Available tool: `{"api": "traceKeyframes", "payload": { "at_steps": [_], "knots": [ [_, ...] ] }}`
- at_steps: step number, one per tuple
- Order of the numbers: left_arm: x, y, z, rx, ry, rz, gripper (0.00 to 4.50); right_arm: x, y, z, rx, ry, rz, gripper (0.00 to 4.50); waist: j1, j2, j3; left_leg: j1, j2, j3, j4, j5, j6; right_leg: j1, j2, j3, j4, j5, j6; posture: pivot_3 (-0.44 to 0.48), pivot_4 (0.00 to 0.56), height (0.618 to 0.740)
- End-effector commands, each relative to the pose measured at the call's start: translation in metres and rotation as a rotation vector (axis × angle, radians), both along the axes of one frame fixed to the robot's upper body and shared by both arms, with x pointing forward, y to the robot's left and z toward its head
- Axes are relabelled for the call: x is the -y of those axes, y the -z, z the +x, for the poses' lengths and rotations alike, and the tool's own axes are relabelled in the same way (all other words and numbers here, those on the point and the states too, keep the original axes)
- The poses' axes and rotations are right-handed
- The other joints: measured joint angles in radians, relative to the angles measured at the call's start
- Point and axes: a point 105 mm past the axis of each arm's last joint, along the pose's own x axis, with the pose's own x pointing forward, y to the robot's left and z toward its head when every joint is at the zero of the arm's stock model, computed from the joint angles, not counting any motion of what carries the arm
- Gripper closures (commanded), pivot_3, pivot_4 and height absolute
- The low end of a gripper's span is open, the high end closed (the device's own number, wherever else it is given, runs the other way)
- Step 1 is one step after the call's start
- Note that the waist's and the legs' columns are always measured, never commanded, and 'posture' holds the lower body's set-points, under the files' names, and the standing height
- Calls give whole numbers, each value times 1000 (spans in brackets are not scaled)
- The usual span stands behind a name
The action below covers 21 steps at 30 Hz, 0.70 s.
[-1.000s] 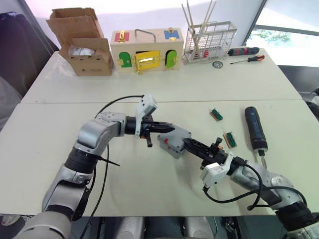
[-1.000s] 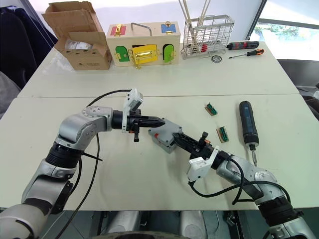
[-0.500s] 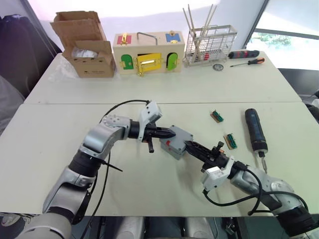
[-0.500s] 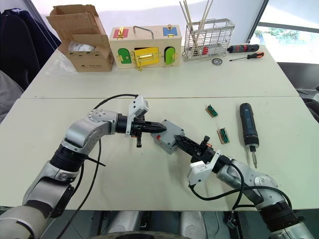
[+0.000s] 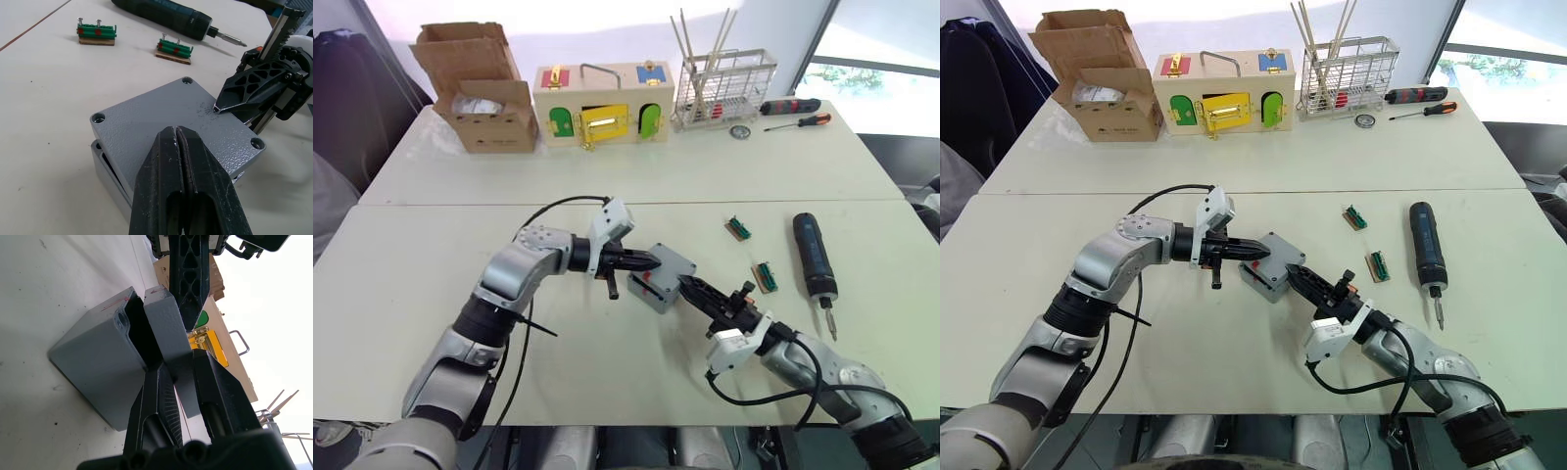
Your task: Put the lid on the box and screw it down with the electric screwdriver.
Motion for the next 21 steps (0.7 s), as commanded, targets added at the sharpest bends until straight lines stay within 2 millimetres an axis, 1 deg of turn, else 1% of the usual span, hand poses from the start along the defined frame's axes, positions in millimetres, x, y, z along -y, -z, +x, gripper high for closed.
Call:
{"api": "traceKeyframes", "payload": {
  "at_steps": [1,9,14,21],
  "knots": [
    [-2,-6,1,24,5,-1,4490,-6,13,-6,-36,-29,-43,4387,0,0,0,0,0,0,0,0,0,0,0,0,0,0,0,0,150,734],
    [-4,-6,-2,14,8,-6,4490,-6,16,-6,-43,-38,-49,4387,0,0,0,0,0,0,0,0,0,0,0,0,0,0,0,0,150,734],
    [-3,0,-3,25,6,19,4490,-2,19,-5,-52,-16,-48,4387,0,0,0,0,0,0,0,0,0,0,0,0,0,0,0,0,150,734],
    [2,9,-7,39,24,56,4490,0,21,-8,-64,-8,-49,4387,1,0,-1,0,0,0,0,0,0,0,0,0,0,0,0,0,150,734]
  ]
}}
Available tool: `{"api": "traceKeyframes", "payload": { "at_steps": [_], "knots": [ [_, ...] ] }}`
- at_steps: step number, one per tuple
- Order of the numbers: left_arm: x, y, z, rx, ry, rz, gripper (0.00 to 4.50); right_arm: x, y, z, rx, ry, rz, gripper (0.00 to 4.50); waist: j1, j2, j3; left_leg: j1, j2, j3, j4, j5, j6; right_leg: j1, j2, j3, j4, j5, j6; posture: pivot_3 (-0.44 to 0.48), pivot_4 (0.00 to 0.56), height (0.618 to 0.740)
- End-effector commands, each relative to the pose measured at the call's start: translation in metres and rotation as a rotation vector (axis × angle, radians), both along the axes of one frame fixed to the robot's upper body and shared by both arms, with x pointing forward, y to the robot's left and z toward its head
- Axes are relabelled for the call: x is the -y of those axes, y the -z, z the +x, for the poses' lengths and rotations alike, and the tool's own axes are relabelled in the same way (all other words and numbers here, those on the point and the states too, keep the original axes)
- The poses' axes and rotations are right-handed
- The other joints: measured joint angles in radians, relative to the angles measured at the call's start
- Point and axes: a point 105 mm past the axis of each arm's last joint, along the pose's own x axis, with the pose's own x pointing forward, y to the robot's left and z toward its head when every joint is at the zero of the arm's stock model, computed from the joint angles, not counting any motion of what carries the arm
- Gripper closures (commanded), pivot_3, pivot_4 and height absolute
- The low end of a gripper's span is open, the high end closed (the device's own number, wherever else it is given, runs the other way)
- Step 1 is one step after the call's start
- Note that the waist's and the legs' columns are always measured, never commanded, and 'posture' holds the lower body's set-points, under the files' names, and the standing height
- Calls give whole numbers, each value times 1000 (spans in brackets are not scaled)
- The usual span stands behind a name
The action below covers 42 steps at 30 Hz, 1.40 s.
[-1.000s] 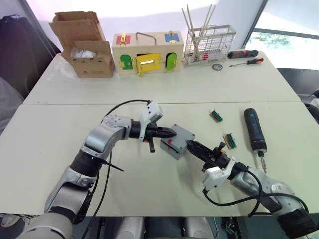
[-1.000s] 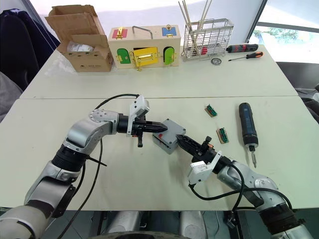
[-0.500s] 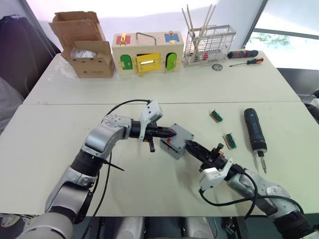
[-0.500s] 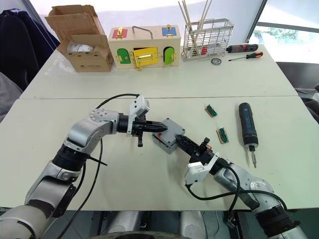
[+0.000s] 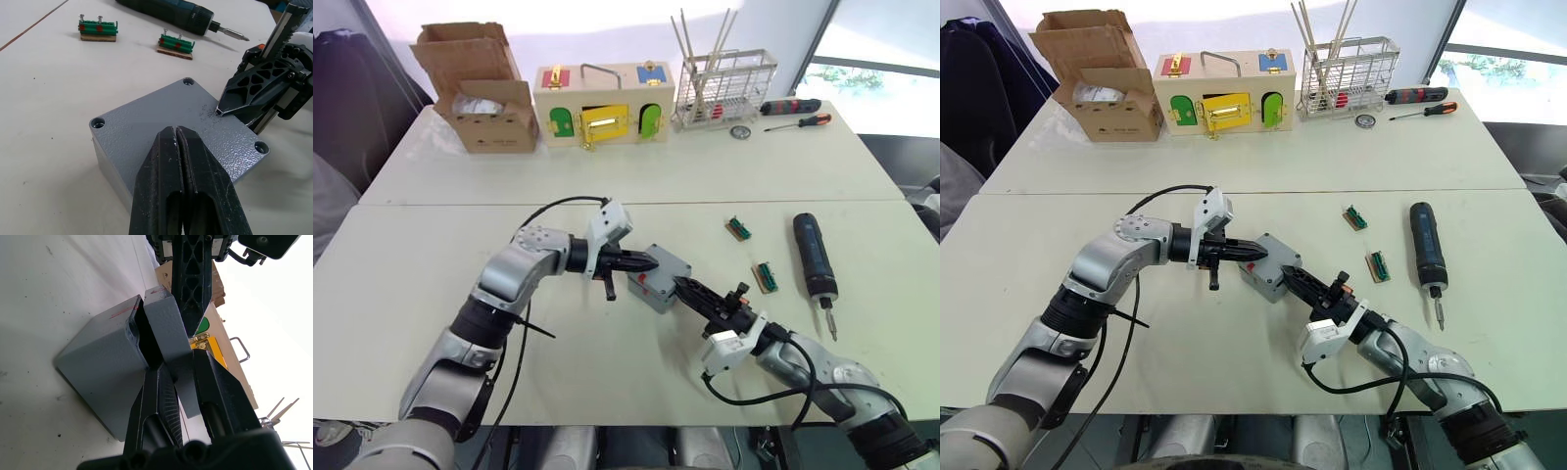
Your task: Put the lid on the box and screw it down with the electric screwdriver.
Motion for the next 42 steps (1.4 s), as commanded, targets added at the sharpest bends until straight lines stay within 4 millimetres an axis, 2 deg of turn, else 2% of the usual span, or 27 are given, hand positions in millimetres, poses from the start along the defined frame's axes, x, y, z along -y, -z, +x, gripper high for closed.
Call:
{"api": "traceKeyframes", "payload": {
  "at_steps": [1,6,14,16,17,19,22,23,35,42],
  "knots": [
    [5,10,-6,14,25,40,4490,4,17,-6,-69,8,-43,4387,0,-1,-1,0,0,0,0,0,0,0,0,0,0,0,0,0,150,734],
    [9,21,-16,-2,63,71,4490,5,18,-6,-76,13,-42,4387,1,-1,-7,0,0,0,0,0,0,1,0,0,-1,0,0,0,150,734],
    [3,39,-21,-9,60,148,4490,4,20,-8,-95,-4,-40,4387,2,-1,-15,3,0,-1,-1,-1,2,5,0,0,-4,0,0,0,150,734],
    [2,46,-21,-16,52,178,4500,5,19,-8,-98,-2,-36,3310,2,-1,-16,5,0,-1,-2,-1,2,7,0,0,-6,0,0,0,150,734],
    [2,49,-21,-19,49,189,4500,5,19,-7,-99,0,-35,2920,0,-1,-16,7,0,-1,-3,-2,3,10,0,-1,-8,0,0,0,150,734],
    [1,53,-22,-19,47,202,4500,7,17,-7,-95,2,-35,1973,-1,-4,-24,18,1,-1,-7,-6,10,21,1,-1,-13,-1,0,0,150,734],
    [1,58,-23,-28,48,213,4500,9,15,-7,-85,5,-38,768,-1,-7,-35,18,2,-1,-7,-7,11,21,2,-1,-14,-1,-1,0,150,734],
    [1,62,-24,-35,46,224,4500,10,13,-7,-78,6,-39,513,-1,-7,-38,18,2,-1,-7,-7,11,21,2,-1,-14,-1,-1,0,150,734],
    [-4,75,-10,-16,-31,271,4500,11,11,-8,-77,11,-38,513,1,-8,-46,19,2,-2,-8,-7,11,23,2,-1,-15,-2,-2,0,150,734],
    [-4,76,-15,-28,-13,269,4500,11,11,-6,-79,11,-38,513,0,-8,-47,20,2,-2,-8,-7,11,23,2,-1,-15,-2,-2,0,150,734]
  ]
}}
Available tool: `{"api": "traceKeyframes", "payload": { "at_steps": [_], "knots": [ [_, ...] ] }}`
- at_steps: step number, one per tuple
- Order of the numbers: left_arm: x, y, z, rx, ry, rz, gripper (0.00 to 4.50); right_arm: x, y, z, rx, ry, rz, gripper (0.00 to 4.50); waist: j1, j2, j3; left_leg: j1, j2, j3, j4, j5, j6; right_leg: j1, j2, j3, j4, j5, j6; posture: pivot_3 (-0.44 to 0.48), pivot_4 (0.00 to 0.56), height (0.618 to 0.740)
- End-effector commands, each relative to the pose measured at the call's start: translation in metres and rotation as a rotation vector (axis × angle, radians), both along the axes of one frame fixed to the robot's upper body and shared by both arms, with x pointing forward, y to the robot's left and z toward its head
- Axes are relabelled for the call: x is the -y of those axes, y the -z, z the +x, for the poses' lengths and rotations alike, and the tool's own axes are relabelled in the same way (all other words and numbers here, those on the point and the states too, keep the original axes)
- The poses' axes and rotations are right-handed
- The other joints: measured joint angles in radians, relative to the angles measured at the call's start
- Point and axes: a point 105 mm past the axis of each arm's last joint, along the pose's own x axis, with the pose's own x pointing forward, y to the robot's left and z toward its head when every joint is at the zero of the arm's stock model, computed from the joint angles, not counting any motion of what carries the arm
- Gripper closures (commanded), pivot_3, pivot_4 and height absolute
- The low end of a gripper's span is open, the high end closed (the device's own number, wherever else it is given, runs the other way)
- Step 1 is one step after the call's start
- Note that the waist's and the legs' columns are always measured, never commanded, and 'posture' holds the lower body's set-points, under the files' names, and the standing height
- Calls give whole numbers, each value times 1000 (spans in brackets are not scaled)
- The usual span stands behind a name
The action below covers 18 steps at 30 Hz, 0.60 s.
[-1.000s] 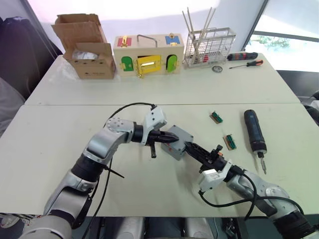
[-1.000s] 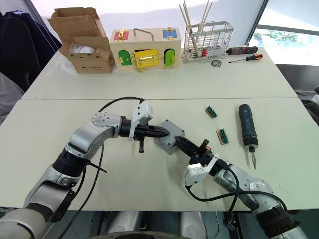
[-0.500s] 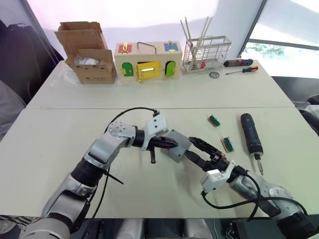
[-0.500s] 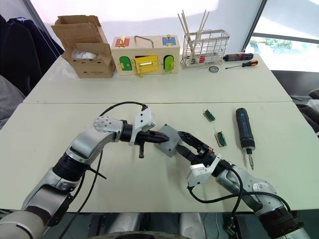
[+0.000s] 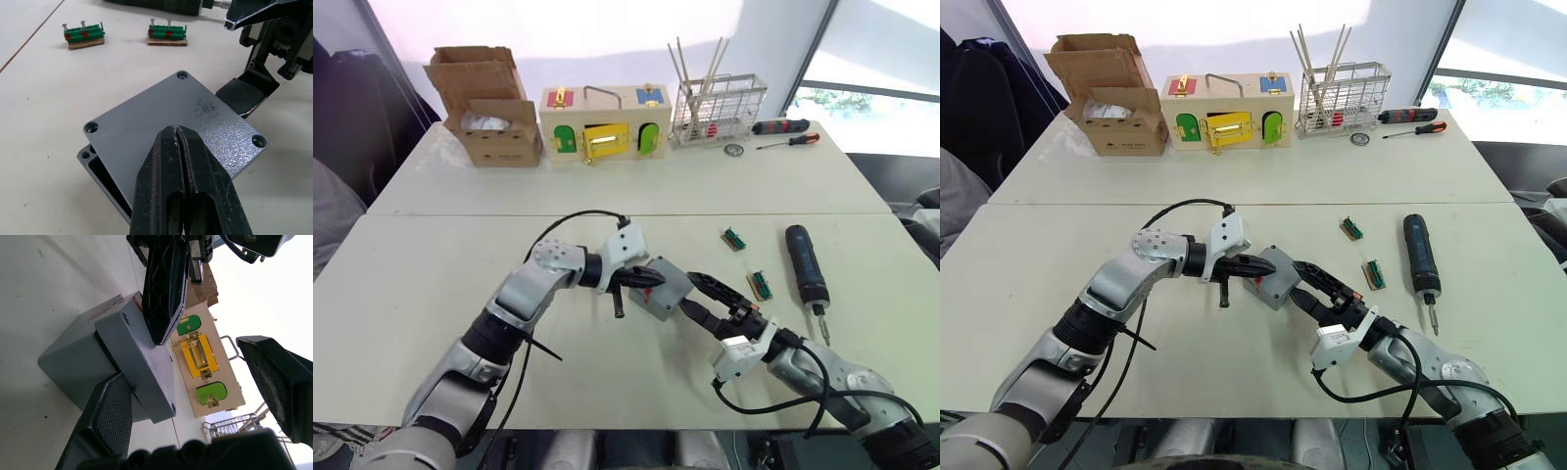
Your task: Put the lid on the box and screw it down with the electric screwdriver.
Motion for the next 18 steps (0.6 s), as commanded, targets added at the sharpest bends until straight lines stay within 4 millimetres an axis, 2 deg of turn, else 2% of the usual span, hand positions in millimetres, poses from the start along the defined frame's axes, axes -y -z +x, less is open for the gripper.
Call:
{"api": "traceKeyframes", "payload": {
  "at_steps": [1,12,18],
  "knots": [
    [-17,47,-6,-125,-53,152,4500,0,11,-1,-47,-3,-34,513,0,0,0,0,0,0,0,0,0,0,0,0,0,0,0,0,150,734],
    [-25,56,-9,-136,-74,181,4500,18,4,6,-33,-17,-99,513,0,0,1,0,0,0,-2,0,0,0,0,0,-1,-1,-2,0,150,734],
    [-25,56,-9,-138,-84,178,4500,16,-7,10,-9,-34,-88,513,1,0,1,1,0,0,-5,0,0,0,0,0,-1,-1,-2,0,150,734]
  ]
}}
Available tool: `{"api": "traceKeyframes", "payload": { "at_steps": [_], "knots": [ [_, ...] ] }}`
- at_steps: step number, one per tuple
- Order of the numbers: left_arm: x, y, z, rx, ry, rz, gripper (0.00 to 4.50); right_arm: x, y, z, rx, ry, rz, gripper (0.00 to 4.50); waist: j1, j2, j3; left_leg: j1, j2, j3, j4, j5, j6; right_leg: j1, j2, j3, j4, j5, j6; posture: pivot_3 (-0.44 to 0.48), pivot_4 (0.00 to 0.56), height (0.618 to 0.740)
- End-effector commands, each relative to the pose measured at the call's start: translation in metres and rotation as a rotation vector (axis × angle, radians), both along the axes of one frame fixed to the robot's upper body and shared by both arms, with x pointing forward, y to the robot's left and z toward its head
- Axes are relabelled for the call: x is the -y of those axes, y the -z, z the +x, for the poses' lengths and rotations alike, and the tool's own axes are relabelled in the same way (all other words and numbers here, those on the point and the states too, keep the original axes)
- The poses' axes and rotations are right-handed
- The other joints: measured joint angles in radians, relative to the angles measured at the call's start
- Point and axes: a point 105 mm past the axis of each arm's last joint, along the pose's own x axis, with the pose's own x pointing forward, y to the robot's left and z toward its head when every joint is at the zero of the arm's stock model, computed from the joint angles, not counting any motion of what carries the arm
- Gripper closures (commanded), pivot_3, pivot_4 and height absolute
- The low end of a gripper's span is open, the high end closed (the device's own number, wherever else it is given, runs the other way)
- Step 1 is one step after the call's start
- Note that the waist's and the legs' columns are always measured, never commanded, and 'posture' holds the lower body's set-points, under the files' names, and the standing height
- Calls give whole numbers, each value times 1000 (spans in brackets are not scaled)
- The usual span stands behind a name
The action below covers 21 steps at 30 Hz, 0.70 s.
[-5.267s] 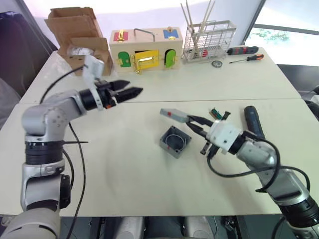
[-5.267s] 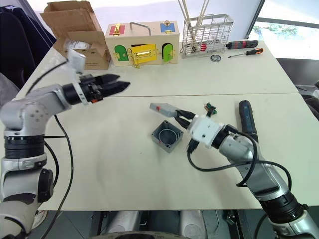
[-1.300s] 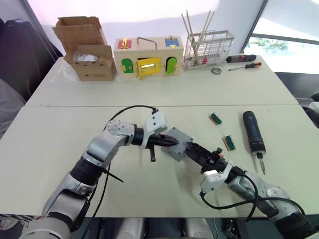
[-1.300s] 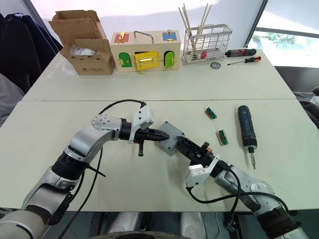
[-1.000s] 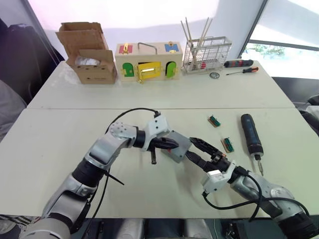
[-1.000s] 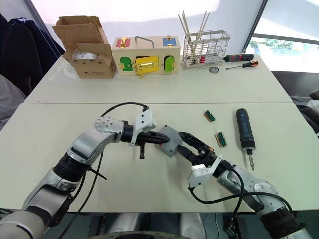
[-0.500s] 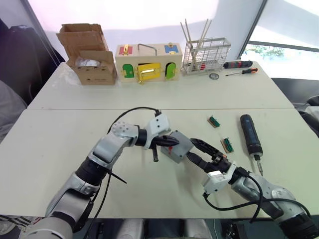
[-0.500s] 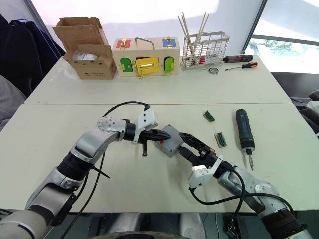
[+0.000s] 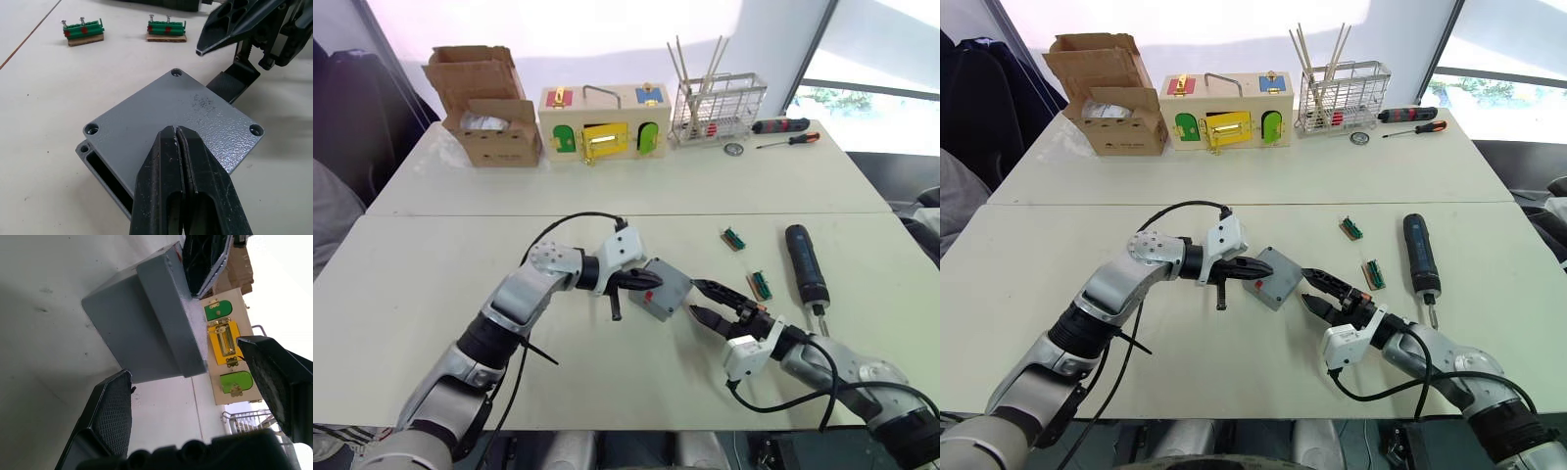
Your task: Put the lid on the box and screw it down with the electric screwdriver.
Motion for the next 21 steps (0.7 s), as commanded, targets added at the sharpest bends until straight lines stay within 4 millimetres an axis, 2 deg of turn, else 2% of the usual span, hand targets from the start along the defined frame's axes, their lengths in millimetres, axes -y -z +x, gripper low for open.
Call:
{"api": "traceKeyframes", "payload": {
  "at_steps": [1,5,7,9,11,12,14,16,21],
  "knots": [
    [-21,54,-5,-142,-82,169,4500,-1,-14,2,33,-14,29,513,1,0,0,0,0,0,0,0,0,0,0,0,0,0,0,0,150,734],
    [-21,52,-3,-139,-89,164,4500,4,-12,-2,2,6,57,513,2,0,0,0,0,0,-1,0,0,0,0,0,0,0,0,0,150,734],
    [-22,51,-2,-136,-95,160,4500,9,-10,-5,-25,25,68,1148,2,0,0,0,0,0,-1,0,0,0,0,0,0,0,0,0,150,734],
    [-23,49,-1,-131,-99,154,4500,14,-13,-5,-50,50,111,1521,1,0,0,0,0,0,-1,0,0,0,0,0,0,-1,-1,0,150,734],
    [-23,48,0,-128,-102,149,4500,17,-18,-5,-76,74,160,2169,1,0,0,0,1,0,-1,0,0,0,0,0,0,-1,-1,0,150,734],
    [-24,48,1,-127,-103,148,4500,17,-20,-5,-84,79,170,2633,1,0,0,0,1,0,-1,0,0,0,0,0,-1,-1,-1,0,150,734],
    [-22,44,2,-114,-99,131,4500,21,-32,-2,-245,167,429,3545,2,0,1,0,1,0,-1,0,0,0,-1,0,0,-1,-1,0,150,734],
    [-21,41,2,-108,-98,122,4500,22,-36,-4,-434,210,627,4460,3,0,1,1,2,-2,-3,0,0,1,-1,-1,-2,-1,-1,0,150,734],
    [-21,38,4,-96,-97,111,4500,2,-30,-17,-813,174,757,4460,3,1,2,1,2,-3,-3,-1,1,5,-2,-3,-6,-1,-1,0,150,734]
  ]
}}
